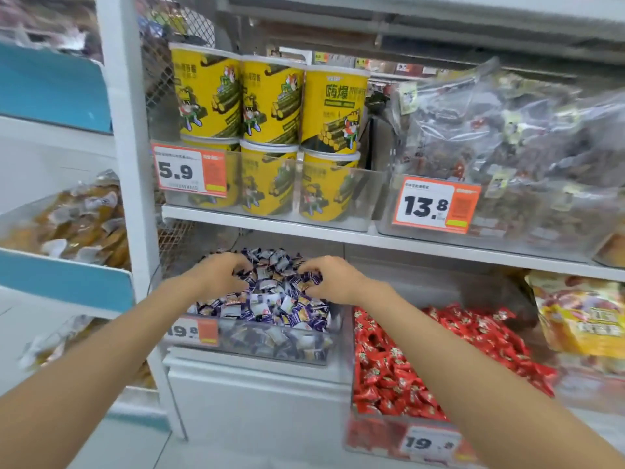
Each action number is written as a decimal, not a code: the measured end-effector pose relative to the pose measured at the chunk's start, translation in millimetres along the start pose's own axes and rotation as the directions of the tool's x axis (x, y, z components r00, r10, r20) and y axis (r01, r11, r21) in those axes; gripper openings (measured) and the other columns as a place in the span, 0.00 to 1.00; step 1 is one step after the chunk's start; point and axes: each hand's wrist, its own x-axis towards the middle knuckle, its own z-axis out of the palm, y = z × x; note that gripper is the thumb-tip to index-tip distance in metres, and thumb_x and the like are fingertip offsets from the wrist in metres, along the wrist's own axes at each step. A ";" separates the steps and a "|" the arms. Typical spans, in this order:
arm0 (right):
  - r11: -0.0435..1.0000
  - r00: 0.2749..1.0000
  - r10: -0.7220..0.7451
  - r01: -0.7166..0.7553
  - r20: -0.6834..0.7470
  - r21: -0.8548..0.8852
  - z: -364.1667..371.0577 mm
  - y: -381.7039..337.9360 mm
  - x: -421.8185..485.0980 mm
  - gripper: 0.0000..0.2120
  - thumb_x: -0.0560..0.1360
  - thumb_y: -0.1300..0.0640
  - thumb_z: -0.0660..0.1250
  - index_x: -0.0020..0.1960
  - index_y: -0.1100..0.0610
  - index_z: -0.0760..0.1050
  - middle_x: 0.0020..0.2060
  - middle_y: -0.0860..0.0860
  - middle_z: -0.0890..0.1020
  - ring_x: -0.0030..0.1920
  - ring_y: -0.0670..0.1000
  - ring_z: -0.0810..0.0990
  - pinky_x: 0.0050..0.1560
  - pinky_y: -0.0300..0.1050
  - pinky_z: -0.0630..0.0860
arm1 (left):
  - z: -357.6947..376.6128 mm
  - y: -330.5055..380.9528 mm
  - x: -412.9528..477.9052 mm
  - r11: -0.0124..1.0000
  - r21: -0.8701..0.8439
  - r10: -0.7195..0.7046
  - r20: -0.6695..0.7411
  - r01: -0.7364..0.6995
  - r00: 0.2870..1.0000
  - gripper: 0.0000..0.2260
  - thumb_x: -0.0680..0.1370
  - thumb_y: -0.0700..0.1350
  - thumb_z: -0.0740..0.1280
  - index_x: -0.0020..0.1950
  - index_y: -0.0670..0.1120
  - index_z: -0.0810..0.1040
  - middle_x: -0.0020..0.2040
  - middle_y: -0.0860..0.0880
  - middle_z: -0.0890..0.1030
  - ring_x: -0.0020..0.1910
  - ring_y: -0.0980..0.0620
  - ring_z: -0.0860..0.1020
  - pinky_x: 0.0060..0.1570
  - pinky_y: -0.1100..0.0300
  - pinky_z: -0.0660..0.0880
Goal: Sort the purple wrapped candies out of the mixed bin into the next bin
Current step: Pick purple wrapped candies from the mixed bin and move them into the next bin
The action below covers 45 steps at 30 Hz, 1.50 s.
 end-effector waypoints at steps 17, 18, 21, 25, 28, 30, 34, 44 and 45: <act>0.918 0.910 0.330 -0.248 -0.250 0.310 -55.8 141.7 -303.0 0.09 0.75 0.66 0.70 0.54 0.59 0.81 0.50 0.54 0.83 0.50 0.49 0.80 0.52 0.39 0.75 | 62.7 209.9 -85.9 0.870 -0.218 0.429 -0.109 -0.443 0.897 0.06 0.74 0.40 0.73 0.50 0.44 0.82 0.47 0.47 0.84 0.48 0.49 0.82 0.55 0.51 0.78; 0.915 0.908 0.328 -0.238 -0.260 0.324 -53.2 144.4 -305.4 0.09 0.75 0.66 0.70 0.55 0.59 0.81 0.51 0.54 0.83 0.50 0.48 0.80 0.51 0.37 0.75 | 65.4 212.3 -85.1 0.873 -0.222 0.427 -0.085 -0.434 0.900 0.06 0.74 0.41 0.73 0.50 0.45 0.83 0.47 0.48 0.84 0.48 0.49 0.82 0.56 0.49 0.78; 0.913 0.912 0.319 -0.223 -0.257 0.342 -43.7 154.7 -301.8 0.10 0.75 0.63 0.70 0.57 0.57 0.80 0.54 0.53 0.82 0.55 0.49 0.79 0.52 0.36 0.74 | 70.3 217.8 -81.8 0.884 -0.224 0.420 -0.007 -0.411 0.908 0.07 0.74 0.42 0.73 0.51 0.47 0.82 0.50 0.48 0.84 0.49 0.51 0.81 0.57 0.51 0.77; 0.918 0.928 0.321 -0.257 -0.188 0.301 -28.7 166.7 -274.0 0.14 0.75 0.59 0.72 0.59 0.52 0.79 0.59 0.53 0.80 0.61 0.52 0.77 0.64 0.50 0.74 | 84.8 226.8 -70.6 0.888 -0.060 0.459 0.115 -0.455 0.881 0.13 0.74 0.44 0.74 0.58 0.49 0.81 0.56 0.51 0.82 0.54 0.55 0.79 0.53 0.64 0.71; 0.939 0.956 0.290 -0.277 -0.034 0.204 -20.2 174.8 -247.2 0.27 0.71 0.49 0.75 0.68 0.49 0.74 0.70 0.52 0.73 0.71 0.53 0.69 0.71 0.52 0.66 | 96.8 238.8 -55.6 0.874 0.014 0.468 0.245 -0.486 0.849 0.26 0.71 0.51 0.76 0.68 0.52 0.75 0.67 0.54 0.76 0.65 0.55 0.73 0.62 0.63 0.67; 0.936 0.936 0.333 -0.343 0.116 0.076 -13.3 178.8 -231.7 0.44 0.63 0.35 0.76 0.75 0.41 0.63 0.77 0.53 0.58 0.77 0.57 0.56 0.75 0.60 0.59 | 106.9 244.0 -43.2 0.873 0.027 0.442 0.383 -0.488 0.811 0.37 0.69 0.59 0.75 0.75 0.58 0.65 0.75 0.53 0.65 0.74 0.51 0.64 0.72 0.55 0.61; 0.918 0.889 0.393 -0.362 0.236 -0.164 5.2 183.3 -202.1 0.55 0.61 0.31 0.74 0.78 0.37 0.45 0.78 0.50 0.35 0.77 0.59 0.33 0.74 0.70 0.45 | 136.3 251.3 -16.8 0.832 0.218 0.350 0.507 -0.510 0.788 0.49 0.66 0.65 0.74 0.79 0.60 0.48 0.80 0.49 0.48 0.78 0.46 0.51 0.75 0.46 0.54; 0.935 0.957 0.233 -0.171 -0.174 0.310 -45.2 216.7 -177.9 0.26 0.75 0.56 0.71 0.71 0.55 0.70 0.69 0.55 0.73 0.57 0.45 0.77 0.58 0.35 0.71 | 88.5 242.7 37.9 0.912 -0.065 0.407 0.258 -0.405 0.876 0.29 0.73 0.49 0.74 0.72 0.51 0.69 0.67 0.50 0.75 0.60 0.52 0.75 0.55 0.65 0.67; 0.929 0.963 0.219 -0.157 -0.158 0.335 -50.1 214.0 -184.9 0.21 0.75 0.59 0.71 0.68 0.57 0.73 0.64 0.56 0.78 0.52 0.44 0.78 0.53 0.33 0.73 | 85.6 238.9 35.0 0.904 -0.093 0.427 0.251 -0.418 0.869 0.27 0.73 0.50 0.74 0.70 0.53 0.70 0.67 0.51 0.75 0.61 0.53 0.75 0.58 0.62 0.70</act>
